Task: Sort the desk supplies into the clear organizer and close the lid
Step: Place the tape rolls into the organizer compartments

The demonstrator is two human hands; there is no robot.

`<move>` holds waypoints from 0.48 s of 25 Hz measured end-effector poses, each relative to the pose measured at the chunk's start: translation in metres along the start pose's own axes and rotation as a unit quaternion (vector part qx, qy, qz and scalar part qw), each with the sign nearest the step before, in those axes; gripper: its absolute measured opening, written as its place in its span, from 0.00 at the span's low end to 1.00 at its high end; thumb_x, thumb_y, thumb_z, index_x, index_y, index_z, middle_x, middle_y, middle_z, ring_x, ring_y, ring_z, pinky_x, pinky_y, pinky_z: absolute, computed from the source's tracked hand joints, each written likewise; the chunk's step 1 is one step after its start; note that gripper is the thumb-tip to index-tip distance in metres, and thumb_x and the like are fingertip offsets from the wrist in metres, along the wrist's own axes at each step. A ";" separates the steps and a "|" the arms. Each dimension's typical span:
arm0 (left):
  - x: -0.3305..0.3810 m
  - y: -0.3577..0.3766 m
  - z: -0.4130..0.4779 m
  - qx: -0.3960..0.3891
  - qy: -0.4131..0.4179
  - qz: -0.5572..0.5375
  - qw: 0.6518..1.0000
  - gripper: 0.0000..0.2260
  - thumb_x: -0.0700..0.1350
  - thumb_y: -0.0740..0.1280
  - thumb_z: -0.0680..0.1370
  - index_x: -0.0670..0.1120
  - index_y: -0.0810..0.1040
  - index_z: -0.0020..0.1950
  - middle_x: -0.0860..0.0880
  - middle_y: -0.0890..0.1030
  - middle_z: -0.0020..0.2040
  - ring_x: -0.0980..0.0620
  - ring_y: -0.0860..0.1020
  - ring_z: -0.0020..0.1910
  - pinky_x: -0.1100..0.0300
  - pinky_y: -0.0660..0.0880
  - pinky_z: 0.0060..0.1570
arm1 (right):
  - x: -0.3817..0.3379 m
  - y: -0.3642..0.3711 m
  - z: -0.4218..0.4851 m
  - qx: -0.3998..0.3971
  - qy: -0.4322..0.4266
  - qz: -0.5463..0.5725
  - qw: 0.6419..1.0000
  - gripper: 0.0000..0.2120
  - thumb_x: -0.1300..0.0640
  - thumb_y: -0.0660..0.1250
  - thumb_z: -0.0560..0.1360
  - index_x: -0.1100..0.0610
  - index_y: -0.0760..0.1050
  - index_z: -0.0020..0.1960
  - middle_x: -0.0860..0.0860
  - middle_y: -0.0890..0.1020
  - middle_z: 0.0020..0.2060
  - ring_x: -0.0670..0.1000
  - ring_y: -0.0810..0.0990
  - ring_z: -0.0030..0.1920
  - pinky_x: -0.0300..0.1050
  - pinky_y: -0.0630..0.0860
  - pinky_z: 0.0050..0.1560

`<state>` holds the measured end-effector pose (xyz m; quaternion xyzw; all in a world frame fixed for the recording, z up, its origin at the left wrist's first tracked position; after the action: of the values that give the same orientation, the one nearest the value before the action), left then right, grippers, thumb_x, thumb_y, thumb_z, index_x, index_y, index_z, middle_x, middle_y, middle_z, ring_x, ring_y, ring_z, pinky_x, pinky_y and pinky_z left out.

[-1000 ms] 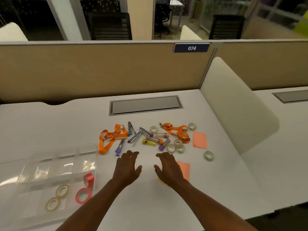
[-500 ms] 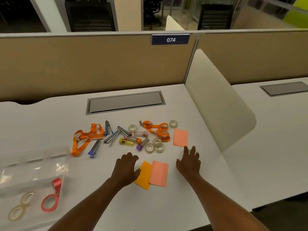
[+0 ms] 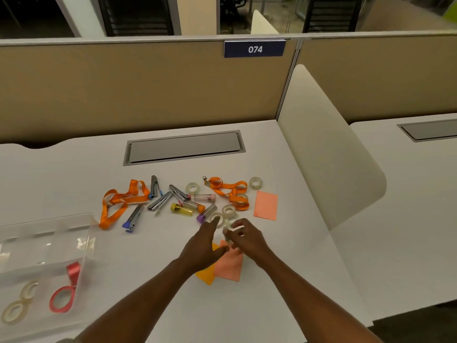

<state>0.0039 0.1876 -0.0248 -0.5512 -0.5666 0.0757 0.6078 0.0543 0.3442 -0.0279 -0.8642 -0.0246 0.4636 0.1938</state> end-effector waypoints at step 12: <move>-0.043 -0.019 -0.012 0.080 -0.089 -0.030 0.992 0.25 0.60 0.71 0.72 0.50 0.73 0.64 0.49 0.79 0.57 0.51 0.77 0.53 0.59 0.74 0.50 | 0.004 0.013 0.037 0.032 -0.079 -0.400 0.913 0.20 0.47 0.64 0.78 0.50 0.70 0.68 0.55 0.73 0.60 0.58 0.78 0.57 0.51 0.76 0.56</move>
<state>-0.0117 0.1430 -0.0335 -0.4748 -0.6269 0.1509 0.5989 0.0244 0.3447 -0.0543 -0.7360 -0.3685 0.4143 0.3883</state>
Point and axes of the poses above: each hand's wrist, its own z-axis towards the middle knuckle, its own y-axis out of the palm, x = y × z, the point moved 3 cm from there along z, towards the middle knuckle
